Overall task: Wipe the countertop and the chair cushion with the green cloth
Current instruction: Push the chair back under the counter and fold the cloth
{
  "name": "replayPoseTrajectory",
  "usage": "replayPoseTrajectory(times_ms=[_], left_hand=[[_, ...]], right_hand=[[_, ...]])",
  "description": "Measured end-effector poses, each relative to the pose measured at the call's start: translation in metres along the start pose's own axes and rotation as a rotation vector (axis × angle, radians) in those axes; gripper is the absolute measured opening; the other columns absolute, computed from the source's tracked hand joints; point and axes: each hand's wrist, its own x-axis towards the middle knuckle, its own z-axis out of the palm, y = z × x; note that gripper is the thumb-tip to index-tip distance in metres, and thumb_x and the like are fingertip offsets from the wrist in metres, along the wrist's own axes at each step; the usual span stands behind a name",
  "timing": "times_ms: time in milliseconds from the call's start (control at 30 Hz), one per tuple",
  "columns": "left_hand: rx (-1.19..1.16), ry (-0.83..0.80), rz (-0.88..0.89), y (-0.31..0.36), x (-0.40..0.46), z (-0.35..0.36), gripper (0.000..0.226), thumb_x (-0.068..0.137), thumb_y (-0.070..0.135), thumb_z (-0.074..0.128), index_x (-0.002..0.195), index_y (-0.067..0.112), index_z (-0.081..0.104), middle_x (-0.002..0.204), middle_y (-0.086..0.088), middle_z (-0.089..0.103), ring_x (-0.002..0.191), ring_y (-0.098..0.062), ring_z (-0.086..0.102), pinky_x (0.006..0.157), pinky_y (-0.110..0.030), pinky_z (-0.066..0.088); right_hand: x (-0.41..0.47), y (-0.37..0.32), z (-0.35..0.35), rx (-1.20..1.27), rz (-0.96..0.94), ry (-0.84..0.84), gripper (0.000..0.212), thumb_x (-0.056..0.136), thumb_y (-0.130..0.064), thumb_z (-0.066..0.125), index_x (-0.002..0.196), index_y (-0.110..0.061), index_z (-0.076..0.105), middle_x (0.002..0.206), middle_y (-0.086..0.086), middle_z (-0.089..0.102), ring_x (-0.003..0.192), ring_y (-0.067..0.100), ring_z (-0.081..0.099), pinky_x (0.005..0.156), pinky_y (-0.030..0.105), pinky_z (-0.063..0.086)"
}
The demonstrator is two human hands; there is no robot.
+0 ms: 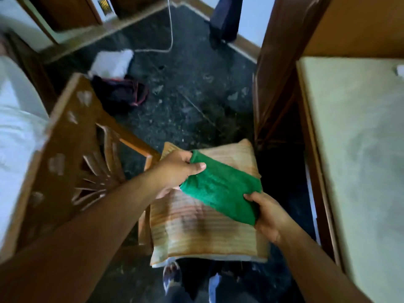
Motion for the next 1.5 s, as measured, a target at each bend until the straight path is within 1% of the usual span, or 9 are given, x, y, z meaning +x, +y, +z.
replayPoseTrajectory(times_ms=[233, 467, 600, 700, 833, 1000, 1133, 1367, 1500], left_hand=[[0.103, 0.153, 0.111, 0.044, -0.1, -0.118, 0.012, 0.089, 0.015, 0.071, 0.099, 0.01, 0.072, 0.089, -0.009, 0.079, 0.079, -0.021, 0.076, 0.058, -0.028, 0.059], [-0.109, 0.188, 0.122, -0.01, -0.153, -0.264, 0.03, 0.072, 0.018, 0.072, 0.098, 0.004, 0.073, 0.095, -0.017, 0.078, 0.082, -0.025, 0.077, 0.06, -0.029, 0.061], [-0.114, 0.186, 0.019, -0.046, -0.144, -0.331, 0.033, 0.08, 0.018, 0.07, 0.108, 0.0, 0.069, 0.102, -0.02, 0.076, 0.086, -0.025, 0.076, 0.07, -0.035, 0.063], [0.052, 0.08, -0.168, -0.061, -0.13, -0.353, 0.023, 0.092, 0.018, 0.065, 0.106, 0.0, 0.068, 0.095, -0.018, 0.078, 0.073, -0.019, 0.077, 0.056, -0.027, 0.06], [0.583, 0.154, -0.149, -0.043, -0.09, -0.356, 0.048, 0.096, 0.041, 0.059, 0.118, -0.002, 0.058, 0.089, -0.012, 0.07, 0.075, -0.026, 0.068, 0.06, -0.031, 0.051], [1.014, 0.356, 0.617, 0.012, -0.013, -0.313, 0.052, 0.098, 0.041, 0.046, 0.143, 0.014, 0.042, 0.149, -0.017, 0.045, 0.139, -0.039, 0.038, 0.109, -0.05, 0.037], [1.318, 0.235, 0.607, 0.003, 0.029, -0.291, 0.072, 0.101, 0.049, 0.037, 0.159, 0.022, 0.005, 0.168, -0.015, 0.001, 0.153, -0.036, -0.006, 0.122, -0.056, 0.005], [1.371, 0.295, 0.685, -0.005, 0.046, -0.295, 0.07, 0.099, 0.057, 0.026, 0.159, 0.024, 0.009, 0.167, -0.015, 0.012, 0.154, -0.036, 0.002, 0.121, -0.058, 0.002], [1.41, 0.276, 0.683, -0.006, 0.042, -0.291, 0.068, 0.1, 0.054, 0.025, 0.158, 0.021, 0.014, 0.166, -0.015, 0.016, 0.154, -0.035, 0.005, 0.121, -0.057, 0.004]], right_hand=[[-0.053, -0.009, 0.11, -0.073, -0.151, -0.163, 0.031, 0.092, 0.001, 0.057, 0.121, -0.006, 0.062, 0.116, 0.018, 0.072, 0.106, 0.032, 0.069, 0.075, 0.038, 0.062], [-0.046, 0.069, 0.245, -0.41, -0.232, -0.105, 0.023, 0.09, -0.003, 0.065, 0.108, -0.018, 0.063, 0.093, 0.0, 0.078, 0.081, 0.015, 0.075, 0.056, 0.033, 0.059], [-0.024, 0.107, 0.307, -0.972, -0.435, 0.141, 0.059, 0.088, -0.026, 0.068, 0.139, -0.018, 0.042, 0.132, 0.007, 0.061, 0.113, 0.024, 0.063, 0.091, 0.045, 0.055], [-0.021, 0.138, 0.34, -1.004, -0.426, -0.025, 0.092, 0.082, -0.064, 0.057, 0.155, -0.026, 0.014, 0.158, 0.001, 0.033, 0.137, 0.023, 0.044, 0.106, 0.046, 0.045], [-0.017, 0.168, 0.381, -1.175, -0.413, 0.037, 0.089, 0.073, -0.08, 0.045, 0.139, -0.02, 0.039, 0.135, 0.007, 0.056, 0.122, 0.029, 0.055, 0.098, 0.046, 0.049], [0.0, 0.169, 0.424, -1.317, -0.447, 0.307, 0.055, 0.085, -0.047, 0.064, 0.12, -0.009, 0.044, 0.114, 0.012, 0.065, 0.103, 0.032, 0.063, 0.088, 0.045, 0.054], [-0.003, 0.177, 0.424, -1.376, -0.533, 0.326, 0.064, 0.086, -0.028, 0.066, 0.136, -0.005, 0.034, 0.128, 0.015, 0.057, 0.115, 0.031, 0.057, 0.096, 0.042, 0.049], [-0.08, 0.248, 0.359, -1.481, -0.32, 0.15, 0.083, 0.092, -0.023, 0.058, 0.155, -0.016, 0.004, 0.157, 0.006, 0.029, 0.138, 0.028, 0.033, 0.11, 0.037, 0.033], [-0.056, 0.217, 0.387, -1.409, -0.416, 0.157, 0.077, 0.084, -0.01, 0.062, 0.147, -0.009, 0.019, 0.139, 0.013, 0.047, 0.121, 0.03, 0.051, 0.094, 0.038, 0.044]])
